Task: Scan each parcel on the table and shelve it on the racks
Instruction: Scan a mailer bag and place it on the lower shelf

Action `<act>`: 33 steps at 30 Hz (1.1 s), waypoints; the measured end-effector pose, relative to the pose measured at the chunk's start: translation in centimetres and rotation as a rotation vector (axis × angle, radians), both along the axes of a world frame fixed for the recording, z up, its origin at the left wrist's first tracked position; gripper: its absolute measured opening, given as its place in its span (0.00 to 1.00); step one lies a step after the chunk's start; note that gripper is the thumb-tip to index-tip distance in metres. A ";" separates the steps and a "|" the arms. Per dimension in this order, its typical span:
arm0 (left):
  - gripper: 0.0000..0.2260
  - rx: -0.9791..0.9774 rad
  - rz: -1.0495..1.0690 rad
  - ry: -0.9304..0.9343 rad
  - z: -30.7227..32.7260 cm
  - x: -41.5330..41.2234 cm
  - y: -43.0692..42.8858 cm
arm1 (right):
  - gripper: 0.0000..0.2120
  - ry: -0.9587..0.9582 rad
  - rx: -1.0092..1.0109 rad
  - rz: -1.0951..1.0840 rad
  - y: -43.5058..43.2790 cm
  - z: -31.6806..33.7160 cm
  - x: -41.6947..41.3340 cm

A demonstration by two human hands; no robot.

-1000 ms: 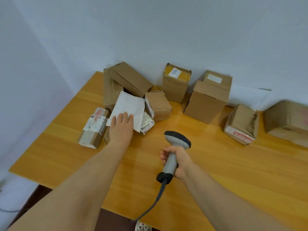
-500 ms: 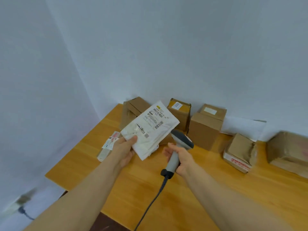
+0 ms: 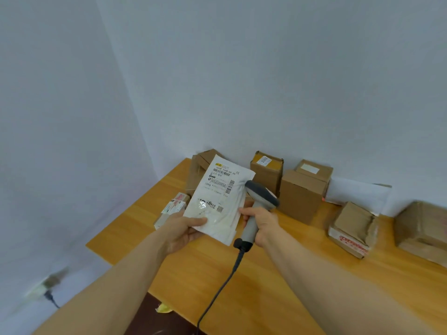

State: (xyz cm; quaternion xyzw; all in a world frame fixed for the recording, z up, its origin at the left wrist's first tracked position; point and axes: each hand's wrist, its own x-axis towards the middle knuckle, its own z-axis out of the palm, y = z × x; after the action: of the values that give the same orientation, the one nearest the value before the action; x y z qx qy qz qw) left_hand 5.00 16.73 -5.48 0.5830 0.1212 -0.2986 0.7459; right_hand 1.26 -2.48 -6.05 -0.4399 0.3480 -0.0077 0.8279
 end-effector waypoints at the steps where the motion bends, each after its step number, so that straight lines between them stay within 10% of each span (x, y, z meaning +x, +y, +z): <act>1: 0.18 0.021 -0.036 -0.008 0.3 0.0 0.5 | 0.10 -0.009 -0.024 0.016 0.0 0.2 0.0; 33: 0.17 0.793 0.006 -0.335 5.1 5.9 8.5 | 0.07 -0.129 -0.809 0.779 3.5 2.9 -0.9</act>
State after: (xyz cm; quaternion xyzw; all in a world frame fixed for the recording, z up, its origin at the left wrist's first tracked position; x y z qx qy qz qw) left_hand 10.88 25.25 -0.39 0.8646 0.1056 -0.1281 0.4743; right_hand 0.37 1.02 -3.13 -0.8168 0.0779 0.1389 0.5546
